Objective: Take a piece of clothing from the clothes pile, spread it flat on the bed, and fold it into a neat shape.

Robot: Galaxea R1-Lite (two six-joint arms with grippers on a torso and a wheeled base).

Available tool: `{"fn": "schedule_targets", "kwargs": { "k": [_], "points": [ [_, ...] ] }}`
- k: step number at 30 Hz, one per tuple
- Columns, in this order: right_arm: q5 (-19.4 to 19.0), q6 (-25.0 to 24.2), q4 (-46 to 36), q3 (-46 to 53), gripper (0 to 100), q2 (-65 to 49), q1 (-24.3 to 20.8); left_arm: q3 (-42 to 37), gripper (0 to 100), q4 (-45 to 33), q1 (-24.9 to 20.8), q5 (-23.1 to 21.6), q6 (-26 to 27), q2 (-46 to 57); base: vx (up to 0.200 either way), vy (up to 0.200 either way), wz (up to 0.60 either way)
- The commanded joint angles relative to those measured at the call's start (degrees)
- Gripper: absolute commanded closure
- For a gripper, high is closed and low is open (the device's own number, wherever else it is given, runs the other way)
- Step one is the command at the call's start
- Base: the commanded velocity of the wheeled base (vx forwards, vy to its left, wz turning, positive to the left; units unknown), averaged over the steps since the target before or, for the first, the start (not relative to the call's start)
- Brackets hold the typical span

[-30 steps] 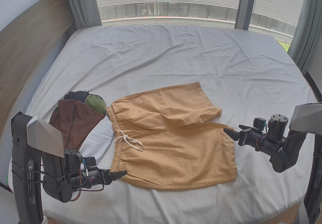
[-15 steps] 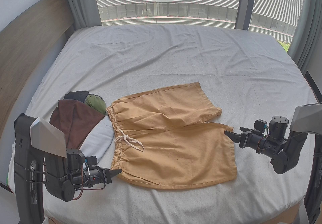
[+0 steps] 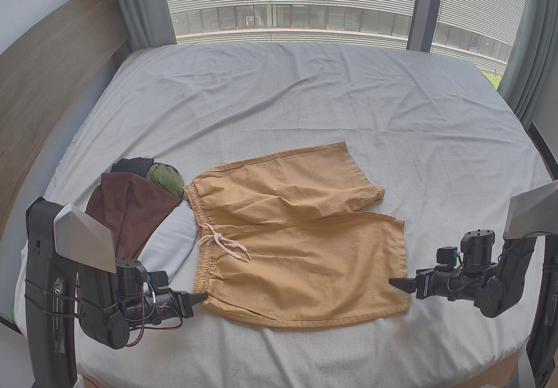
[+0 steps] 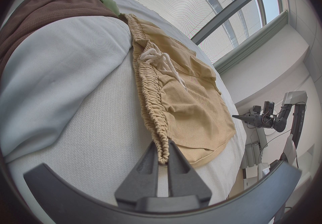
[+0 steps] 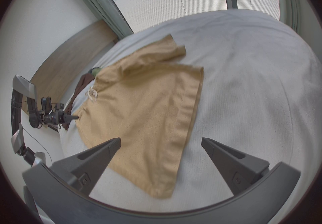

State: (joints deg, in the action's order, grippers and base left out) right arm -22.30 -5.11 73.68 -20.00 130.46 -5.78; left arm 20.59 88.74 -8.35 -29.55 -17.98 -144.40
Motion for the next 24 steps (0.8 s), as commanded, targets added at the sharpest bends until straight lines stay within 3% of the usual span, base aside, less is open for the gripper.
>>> {"fn": "schedule_targets", "kwargs": {
  "k": [1,8,14,24],
  "points": [
    [0.0,0.4,-2.9,2.2,0,0.1,-0.4,0.0,100,0.0,0.0,0.0,0.0,-0.1,0.0,0.0,0.0],
    [-0.1,0.3,-7.3,3.1,0,-0.2,-1.3,0.0,100,0.0,0.0,0.0,0.1,-0.1,0.0,0.0,0.0],
    [-2.8,-0.3,-7.4,2.5,0,1.0,-1.2,0.2,100,0.0,0.1,0.1,0.1,-0.1,0.0,0.0,0.0],
    [-3.5,-2.9,-7.2,1.7,0,3.5,-1.3,0.2,100,0.1,0.2,0.1,0.2,0.1,0.0,0.0,0.0]
  ]
}}
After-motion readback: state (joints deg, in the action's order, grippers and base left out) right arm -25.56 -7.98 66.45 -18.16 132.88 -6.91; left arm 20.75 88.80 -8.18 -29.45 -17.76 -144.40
